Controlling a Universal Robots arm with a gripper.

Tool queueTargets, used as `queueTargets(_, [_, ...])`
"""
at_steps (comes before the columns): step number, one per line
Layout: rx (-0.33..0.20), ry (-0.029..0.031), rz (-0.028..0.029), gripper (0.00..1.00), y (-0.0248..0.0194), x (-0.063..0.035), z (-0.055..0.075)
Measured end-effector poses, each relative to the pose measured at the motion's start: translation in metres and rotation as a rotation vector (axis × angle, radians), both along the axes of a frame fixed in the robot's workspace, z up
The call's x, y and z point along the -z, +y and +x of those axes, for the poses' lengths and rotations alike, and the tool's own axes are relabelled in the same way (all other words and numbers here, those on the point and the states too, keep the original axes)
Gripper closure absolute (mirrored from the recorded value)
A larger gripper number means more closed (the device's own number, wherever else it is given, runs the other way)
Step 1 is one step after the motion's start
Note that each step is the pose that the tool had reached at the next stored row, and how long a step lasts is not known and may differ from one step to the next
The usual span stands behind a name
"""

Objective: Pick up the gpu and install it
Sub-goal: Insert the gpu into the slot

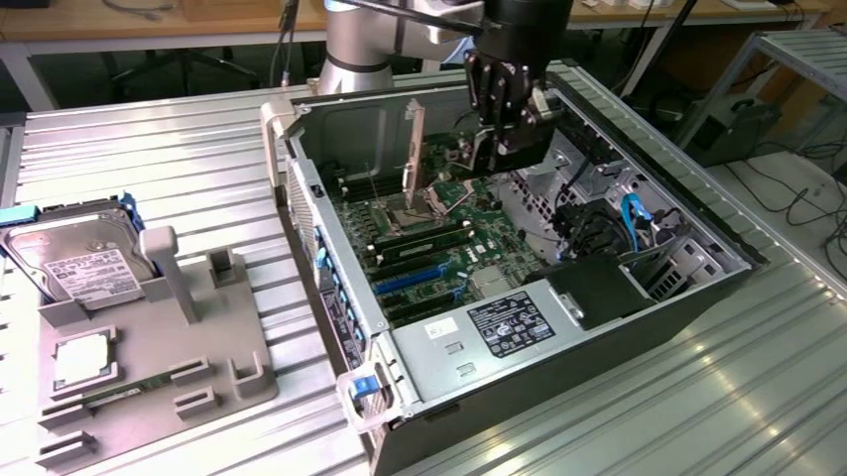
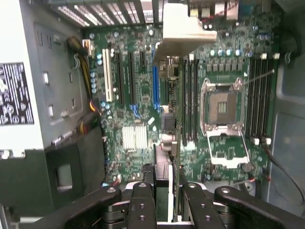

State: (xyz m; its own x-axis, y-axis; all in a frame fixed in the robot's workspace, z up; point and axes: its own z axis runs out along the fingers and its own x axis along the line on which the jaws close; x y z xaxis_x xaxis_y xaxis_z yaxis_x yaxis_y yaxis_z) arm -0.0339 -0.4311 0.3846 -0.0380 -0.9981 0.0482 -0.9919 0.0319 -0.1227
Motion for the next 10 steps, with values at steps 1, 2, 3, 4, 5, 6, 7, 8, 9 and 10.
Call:
queueTargets(1, [0.000,0.0001,0.0003,0.72,0.0000,0.0010,-0.0036])
queueTargets(2, [0.000,0.0002,0.0015,0.72,0.0000,0.0015,-0.0055])
queueTargets(3, [0.000,0.0001,0.0037,0.72,0.0000,0.0020,-0.0070])
queueTargets(4, [0.000,0.0001,0.0060,0.72,0.0000,0.0024,-0.0082])
queueTargets(5, [0.000,0.0001,0.0122,0.72,0.0000,0.0029,-0.0095])
queueTargets(6, [0.000,0.0001,0.0216,0.72,0.0000,0.0031,-0.0106])
queueTargets(7, [0.000,0.0001,0.0288,0.72,0.0000,0.0034,-0.0115])
queueTargets(8, [0.000,-0.0001,0.0314,0.72,0.0001,0.0043,-0.0119])
queueTargets(9, [0.000,0.0003,0.0315,0.72,0.0001,0.0051,-0.0123])
queueTargets(10, [0.000,0.0013,0.0314,0.72,0.0000,0.0057,-0.0130])
